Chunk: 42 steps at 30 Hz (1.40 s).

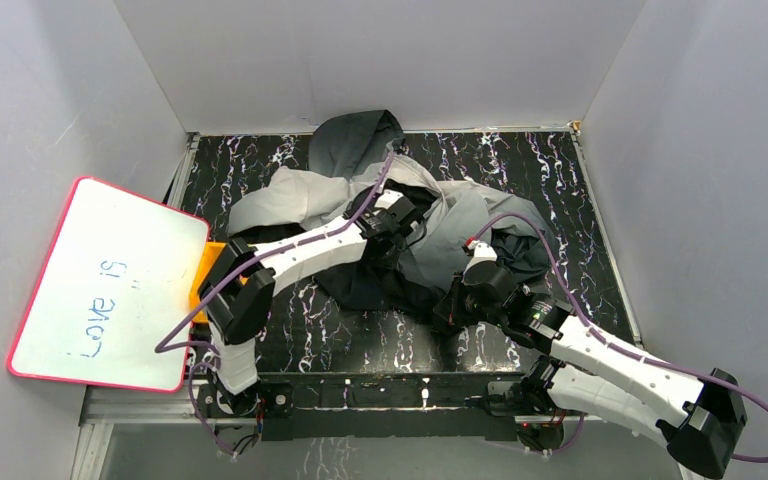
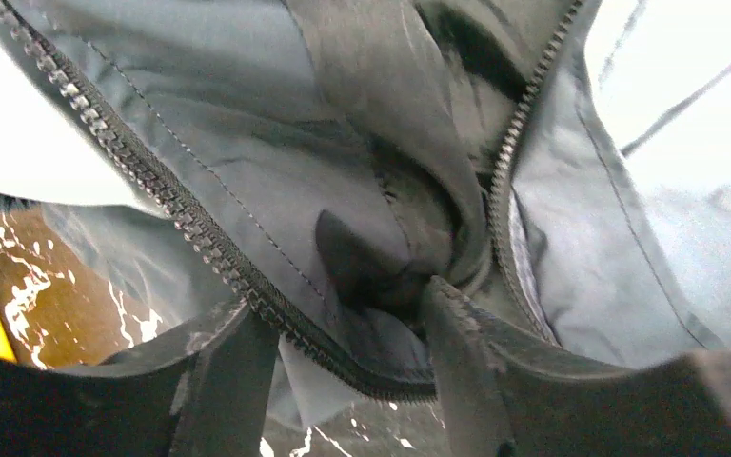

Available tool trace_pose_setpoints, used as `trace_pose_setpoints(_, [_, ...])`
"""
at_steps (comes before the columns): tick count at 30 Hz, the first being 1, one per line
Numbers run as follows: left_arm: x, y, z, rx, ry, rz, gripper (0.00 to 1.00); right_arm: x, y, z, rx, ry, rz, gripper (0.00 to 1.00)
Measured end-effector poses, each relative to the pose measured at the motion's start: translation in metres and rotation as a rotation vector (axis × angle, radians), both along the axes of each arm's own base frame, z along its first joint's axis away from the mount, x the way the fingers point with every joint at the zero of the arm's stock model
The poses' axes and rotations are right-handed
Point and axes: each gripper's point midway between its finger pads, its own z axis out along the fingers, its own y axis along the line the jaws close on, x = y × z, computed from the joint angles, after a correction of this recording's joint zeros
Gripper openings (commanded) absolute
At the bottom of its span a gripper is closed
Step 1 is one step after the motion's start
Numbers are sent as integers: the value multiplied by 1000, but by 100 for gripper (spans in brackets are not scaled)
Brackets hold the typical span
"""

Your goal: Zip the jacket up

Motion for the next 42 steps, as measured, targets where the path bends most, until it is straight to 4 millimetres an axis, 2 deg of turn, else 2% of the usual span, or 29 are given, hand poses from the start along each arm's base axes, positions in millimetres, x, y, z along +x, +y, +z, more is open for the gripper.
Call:
trace_pose_setpoints(4, [-16, -3, 18, -18, -18, -29, 74, 0, 0, 0, 1, 0, 0, 0])
trace_pose_setpoints(10, [-40, 11, 63, -143, -53, -33, 78, -1, -2, 1, -1, 2, 0, 0])
trace_pose_setpoints(14, [-62, 21, 72, -233, -32, -32, 80, -4, -5, 1, -7, 6, -1, 0])
trace_pose_setpoints(18, [-88, 28, 54, -283, 45, -44, 80, -6, -7, 0, -14, 13, -1, 0])
trace_pose_setpoints(20, [-98, 30, 39, -289, 92, -42, 82, -6, -7, -1, -14, 15, -1, 0])
trace_pose_setpoints(24, [-111, 29, 15, -308, 158, -31, 84, -7, -7, -1, -12, 18, 0, 0])
trace_pose_setpoints(31, [-107, 10, -5, -363, 183, -19, 83, -8, -6, -1, -9, 24, 6, 0])
trace_pose_setpoints(34, [-103, 3, -19, -351, 197, -14, 83, -8, -6, -1, -9, 24, 6, 0])
trace_pose_setpoints(38, [-101, 1, -42, -312, 226, -3, 82, -8, -6, -1, -6, 25, 4, 0])
trace_pose_setpoints(42, [-99, 4, -52, -280, 233, 11, 80, -8, -6, 1, 1, 23, 2, 0])
